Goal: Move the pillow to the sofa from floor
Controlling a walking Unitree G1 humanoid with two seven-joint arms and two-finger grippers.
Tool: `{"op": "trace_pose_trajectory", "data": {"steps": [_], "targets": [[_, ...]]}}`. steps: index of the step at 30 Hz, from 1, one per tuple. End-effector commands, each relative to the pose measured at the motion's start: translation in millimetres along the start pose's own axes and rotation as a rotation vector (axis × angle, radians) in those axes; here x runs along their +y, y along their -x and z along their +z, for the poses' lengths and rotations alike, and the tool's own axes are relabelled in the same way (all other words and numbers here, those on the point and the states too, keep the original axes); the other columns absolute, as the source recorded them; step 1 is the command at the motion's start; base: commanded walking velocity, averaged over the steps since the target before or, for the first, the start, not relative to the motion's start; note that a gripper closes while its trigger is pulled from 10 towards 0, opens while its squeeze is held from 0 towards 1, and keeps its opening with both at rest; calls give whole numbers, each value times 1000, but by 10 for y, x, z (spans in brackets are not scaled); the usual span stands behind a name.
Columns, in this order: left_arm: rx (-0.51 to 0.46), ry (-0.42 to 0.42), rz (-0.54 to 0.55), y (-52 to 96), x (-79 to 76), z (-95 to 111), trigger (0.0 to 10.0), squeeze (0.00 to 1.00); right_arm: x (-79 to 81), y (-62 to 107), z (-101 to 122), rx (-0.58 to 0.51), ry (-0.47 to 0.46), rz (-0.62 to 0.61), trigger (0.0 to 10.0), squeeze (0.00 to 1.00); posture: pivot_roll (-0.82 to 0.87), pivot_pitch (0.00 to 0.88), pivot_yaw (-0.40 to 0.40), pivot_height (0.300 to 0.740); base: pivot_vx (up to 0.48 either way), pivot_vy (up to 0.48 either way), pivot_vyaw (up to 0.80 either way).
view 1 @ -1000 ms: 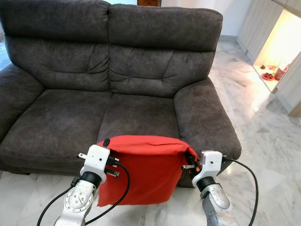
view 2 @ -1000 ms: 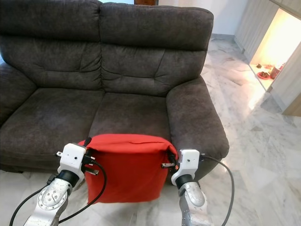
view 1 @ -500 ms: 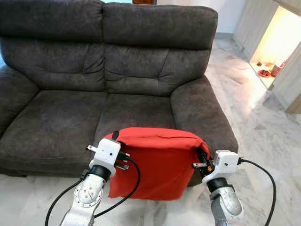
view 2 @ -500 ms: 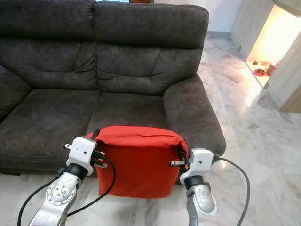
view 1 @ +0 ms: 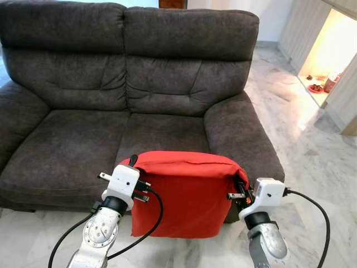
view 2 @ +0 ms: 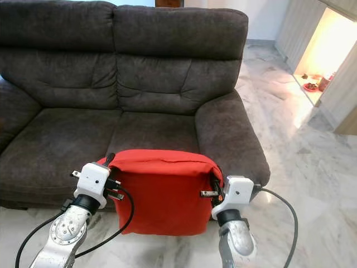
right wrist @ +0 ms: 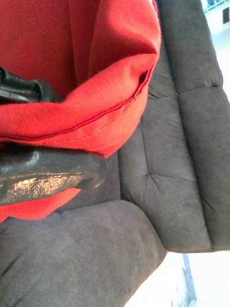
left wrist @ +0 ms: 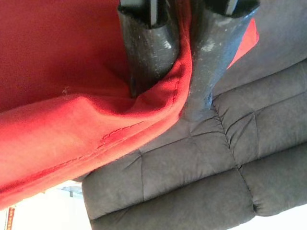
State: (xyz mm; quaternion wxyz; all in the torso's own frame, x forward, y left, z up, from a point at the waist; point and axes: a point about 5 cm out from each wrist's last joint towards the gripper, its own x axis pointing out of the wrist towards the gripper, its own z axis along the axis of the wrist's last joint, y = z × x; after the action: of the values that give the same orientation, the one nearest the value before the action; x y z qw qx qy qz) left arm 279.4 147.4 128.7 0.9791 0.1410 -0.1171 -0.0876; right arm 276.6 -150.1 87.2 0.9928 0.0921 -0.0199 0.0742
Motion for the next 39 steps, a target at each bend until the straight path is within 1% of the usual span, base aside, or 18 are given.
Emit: {"op": "trace_pose_trajectory", "data": {"steps": [1,5,7,12,19,25,28,31,39], "targets": [[-63,-12,49,-75,161,124,10000,0,-149,45,153,-57,30,-53,10000,0,169,9,1,740,0,0,0],[-60,-11,43,-85,155,111,10000,0,-214,52,194,-65,27,-88,10000,0,167,1,4,740,0,0,0],[-60,-9,44,-76,152,112,10000,0,-209,48,194,-68,13,-95,10000,0,171,0,4,740,0,0,0],[-55,-7,34,-50,129,104,10000,0,-156,36,156,-53,11,-78,10000,0,180,0,4,740,0,0,0],[-51,-6,43,-17,167,109,10000,0,-130,27,148,-46,0,-74,10000,0,192,0,6,740,0,0,0],[-59,-23,48,-3,204,151,10000,0,-58,-11,229,-86,-22,-64,10000,0,189,0,12,740,0,0,0],[-71,-32,46,-9,227,189,10000,0,-32,-24,248,-96,-27,-57,10000,0,192,0,12,740,246,0,0],[-73,-33,65,-23,261,199,10000,0,-28,-32,249,-93,-25,-58,10000,0,194,10,10,740,259,0,0],[-66,-30,62,-46,247,191,10000,0,1,-39,261,-100,-39,-61,10000,0,196,27,8,740,298,0,0]]}}
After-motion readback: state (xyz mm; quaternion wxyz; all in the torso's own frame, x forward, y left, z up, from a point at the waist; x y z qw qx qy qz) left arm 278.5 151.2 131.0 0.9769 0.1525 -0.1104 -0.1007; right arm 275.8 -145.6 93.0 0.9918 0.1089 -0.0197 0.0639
